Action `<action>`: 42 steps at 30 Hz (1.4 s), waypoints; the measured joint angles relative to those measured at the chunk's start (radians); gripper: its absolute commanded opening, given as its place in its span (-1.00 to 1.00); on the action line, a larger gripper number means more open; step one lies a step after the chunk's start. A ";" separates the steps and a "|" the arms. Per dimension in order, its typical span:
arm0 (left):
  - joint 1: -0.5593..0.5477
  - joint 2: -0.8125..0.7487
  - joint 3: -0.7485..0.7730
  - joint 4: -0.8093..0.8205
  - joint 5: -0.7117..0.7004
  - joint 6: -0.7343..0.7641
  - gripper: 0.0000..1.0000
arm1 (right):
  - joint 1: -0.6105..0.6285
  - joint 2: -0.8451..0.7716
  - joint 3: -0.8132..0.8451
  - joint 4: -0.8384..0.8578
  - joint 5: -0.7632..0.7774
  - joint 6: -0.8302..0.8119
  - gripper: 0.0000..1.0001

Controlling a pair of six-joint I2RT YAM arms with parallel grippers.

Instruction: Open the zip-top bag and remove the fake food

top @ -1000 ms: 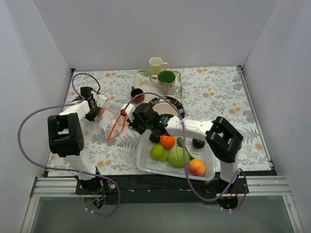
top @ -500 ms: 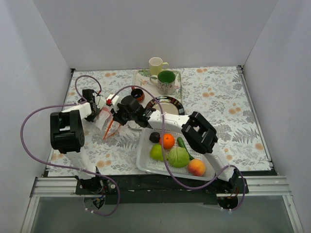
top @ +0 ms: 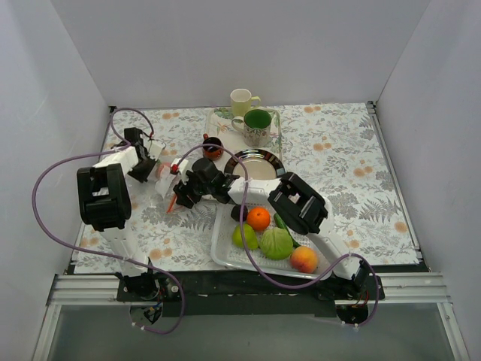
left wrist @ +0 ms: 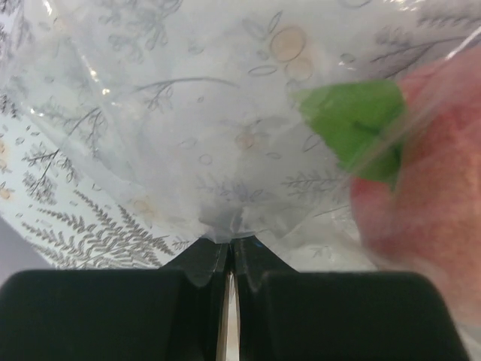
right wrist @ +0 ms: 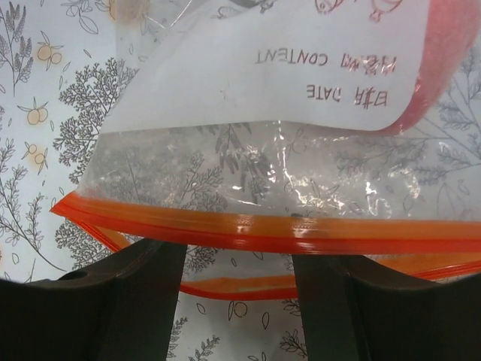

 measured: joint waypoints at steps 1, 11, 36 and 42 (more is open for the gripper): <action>0.000 0.010 0.021 -0.021 0.023 -0.011 -1.00 | 0.000 -0.004 -0.023 0.022 -0.002 0.000 0.34; 0.001 0.021 0.089 -0.220 0.189 -0.013 -1.00 | -0.002 -0.020 -0.164 0.332 0.068 -0.003 0.97; 0.042 -0.018 0.301 -0.778 0.518 0.237 -1.00 | 0.016 -0.003 -0.184 0.606 0.106 -0.010 0.97; 0.039 -0.102 0.237 -0.782 0.499 0.277 -1.00 | 0.043 -0.003 -0.172 0.592 0.121 -0.019 0.97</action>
